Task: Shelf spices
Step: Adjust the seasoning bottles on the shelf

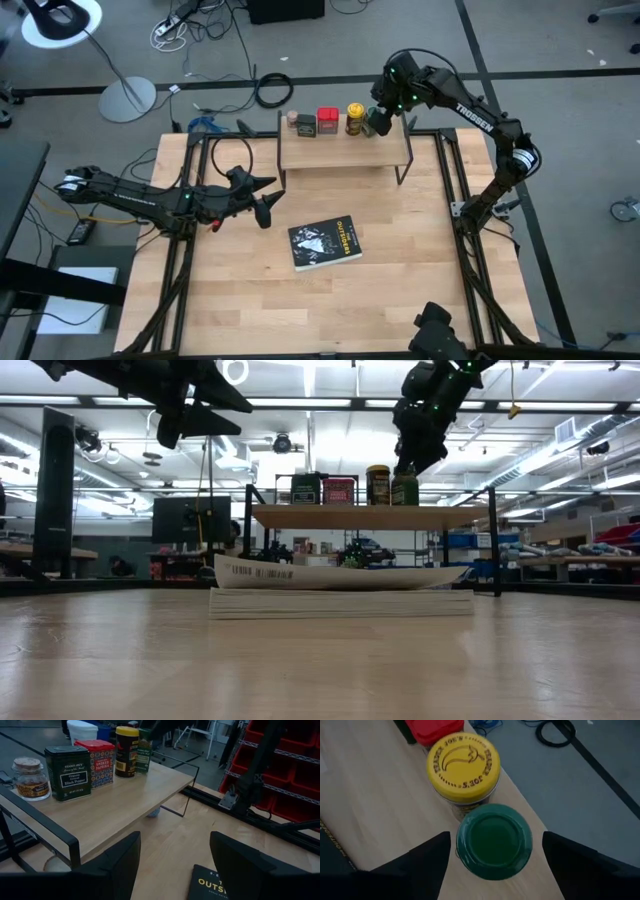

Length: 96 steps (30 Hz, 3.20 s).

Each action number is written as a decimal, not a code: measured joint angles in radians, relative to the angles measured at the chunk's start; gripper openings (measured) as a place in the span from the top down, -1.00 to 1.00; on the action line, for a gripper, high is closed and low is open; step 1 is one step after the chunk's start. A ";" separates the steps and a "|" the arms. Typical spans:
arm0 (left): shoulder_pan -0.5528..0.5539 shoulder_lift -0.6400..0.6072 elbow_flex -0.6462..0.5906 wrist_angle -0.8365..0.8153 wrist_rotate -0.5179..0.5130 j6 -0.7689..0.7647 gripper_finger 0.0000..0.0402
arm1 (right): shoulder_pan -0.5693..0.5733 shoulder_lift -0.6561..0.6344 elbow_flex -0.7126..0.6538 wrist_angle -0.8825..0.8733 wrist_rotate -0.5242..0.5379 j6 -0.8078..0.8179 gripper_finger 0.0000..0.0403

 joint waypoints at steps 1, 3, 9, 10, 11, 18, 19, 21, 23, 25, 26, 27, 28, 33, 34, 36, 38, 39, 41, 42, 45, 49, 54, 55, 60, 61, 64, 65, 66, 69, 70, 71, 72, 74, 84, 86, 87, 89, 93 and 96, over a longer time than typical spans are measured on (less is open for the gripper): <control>0.000 0.000 0.000 0.000 0.000 0.000 -0.21 | 0.000 0.000 -0.007 0.004 0.000 -0.003 -0.54; 0.000 0.000 0.000 0.000 0.000 0.000 -0.21 | 0.000 0.000 -0.019 0.016 0.000 -0.013 -0.52; 0.000 0.000 0.000 0.000 0.000 0.000 -0.21 | 0.000 0.000 -0.035 0.035 -0.001 -0.026 -0.35; 0.000 0.000 0.000 0.000 0.000 0.001 -0.21 | 0.000 0.000 -0.035 0.036 -0.002 -0.028 -0.30; 0.000 0.000 0.000 0.000 0.000 0.001 -0.21 | 0.000 0.000 -0.035 0.037 -0.002 -0.030 -0.24; 0.000 0.000 0.000 -0.001 0.000 0.004 -0.21 | 0.000 0.000 -0.035 0.044 -0.010 -0.072 0.00; 0.000 0.000 0.000 -0.001 0.000 0.004 -0.21 | 0.000 0.000 -0.035 0.043 -0.010 -0.084 0.00; 0.000 0.000 0.000 -0.001 0.000 0.004 -0.21 | 0.000 0.000 -0.035 0.039 -0.011 -0.103 0.00; 0.000 0.000 0.000 -0.001 0.000 0.004 -0.21 | 0.000 -0.001 -0.035 0.035 -0.017 -0.125 0.00; 0.000 0.000 0.000 -0.001 0.000 0.004 -0.21 | 0.000 -0.001 -0.034 0.027 -0.030 -0.147 0.00; 0.000 0.000 0.000 -0.001 0.000 0.003 -0.21 | 0.000 -0.002 -0.034 0.021 -0.034 -0.153 0.00; 0.000 0.000 0.000 -0.001 0.000 0.003 -0.21 | 0.000 -0.002 -0.033 0.015 -0.036 -0.160 0.00; 0.000 0.000 0.000 -0.001 0.000 0.003 -0.21 | 0.000 -0.002 -0.033 0.010 -0.037 -0.170 0.00; 0.000 0.000 0.000 -0.001 0.000 0.003 -0.21 | -0.006 -0.006 -0.030 -0.042 -0.057 -0.218 0.00; 0.000 0.000 0.000 -0.001 0.000 0.003 -0.21 | -0.008 -0.006 -0.030 -0.045 -0.064 -0.225 0.00; 0.000 0.000 0.000 -0.001 0.000 0.003 -0.21 | -0.011 -0.007 -0.030 -0.054 -0.068 -0.245 0.00; 0.000 0.000 0.000 -0.001 0.000 0.003 -0.21 | -0.013 -0.008 -0.030 -0.064 -0.068 -0.270 0.00; 0.000 0.000 0.000 -0.001 0.000 0.003 -0.21 | -0.013 -0.008 -0.030 -0.066 -0.067 -0.283 0.00; 0.000 0.000 0.000 -0.002 0.000 0.003 -0.21 | -0.012 -0.007 -0.029 -0.068 -0.066 -0.309 0.00; 0.000 0.000 0.000 -0.002 0.000 0.003 -0.21 | -0.012 -0.007 -0.029 -0.067 -0.066 -0.320 -0.01; 0.000 0.000 0.000 -0.002 0.000 0.003 -0.21 | -0.012 -0.007 -0.030 -0.057 -0.065 -0.321 -0.04; 0.000 0.000 0.000 -0.002 0.000 0.002 -0.21 | -0.013 -0.005 -0.031 -0.043 -0.054 -0.314 -0.13; 0.000 0.000 0.000 -0.002 0.000 0.002 -0.21 | -0.006 0.001 -0.037 -0.033 -0.024 -0.301 -0.28; 0.000 0.000 0.000 -0.002 0.000 0.002 -0.21 | -0.004 0.003 -0.038 -0.032 -0.015 -0.301 -0.30; 0.000 0.000 0.000 -0.002 0.000 -0.001 -0.21 | 0.002 0.002 -0.038 -0.012 0.018 -0.299 -0.39; 0.000 0.000 0.000 -0.002 0.000 -0.001 -0.21 | 0.002 0.002 -0.038 -0.009 0.018 -0.298 -0.40; 0.000 0.000 0.000 -0.002 0.000 -0.001 -0.21 | 0.004 -0.004 -0.037 -0.002 0.019 -0.298 -0.40; 0.000 0.000 0.000 -0.002 0.000 0.000 -0.21 | 0.004 -0.007 -0.037 0.004 0.019 -0.298 -0.40; 0.000 0.000 0.000 -0.002 0.000 0.000 -0.21 | 0.004 -0.011 -0.037 0.008 0.018 -0.298 -0.40; 0.000 0.000 0.000 -0.002 0.000 0.000 -0.21 | 0.004 -0.025 -0.036 0.018 0.017 -0.294 -0.40; 0.000 0.000 0.000 -0.002 0.000 0.000 -0.21 | 0.004 -0.032 -0.036 0.022 0.017 -0.293 -0.40; 0.000 0.000 0.000 -0.002 0.000 0.000 -0.21 | 0.004 -0.039 -0.036 0.024 0.016 -0.290 -0.40; 0.000 0.000 0.000 -0.002 0.000 0.000 -0.21 | 0.004 -0.048 -0.035 0.024 0.017 -0.290 -0.40; 0.000 0.000 0.000 -0.002 0.000 0.000 -0.21 | 0.004 -0.066 -0.035 0.030 0.016 -0.289 -0.39; 0.000 0.000 0.000 -0.001 0.000 0.001 -0.21 | 0.030 -0.246 -0.034 0.090 0.059 -0.213 -0.39; 0.000 0.000 0.000 -0.001 0.000 0.004 -0.21 | 0.045 -0.291 -0.033 0.094 0.056 -0.122 -0.37; 0.000 0.000 0.000 -0.001 0.000 0.004 -0.21 | 0.054 -0.311 -0.033 0.088 0.054 -0.076 -0.35; 0.000 0.000 0.000 -0.001 0.000 0.004 -0.21 | 0.082 -0.354 -0.051 0.081 0.054 -0.004 -0.28; 0.000 0.000 0.000 -0.001 0.000 0.004 -0.21 | 0.144 -0.437 -0.177 0.098 0.072 0.068 0.02; 0.000 0.000 0.000 -0.001 0.000 0.004 -0.21 | 0.186 -0.486 -0.335 0.136 0.150 0.119 0.41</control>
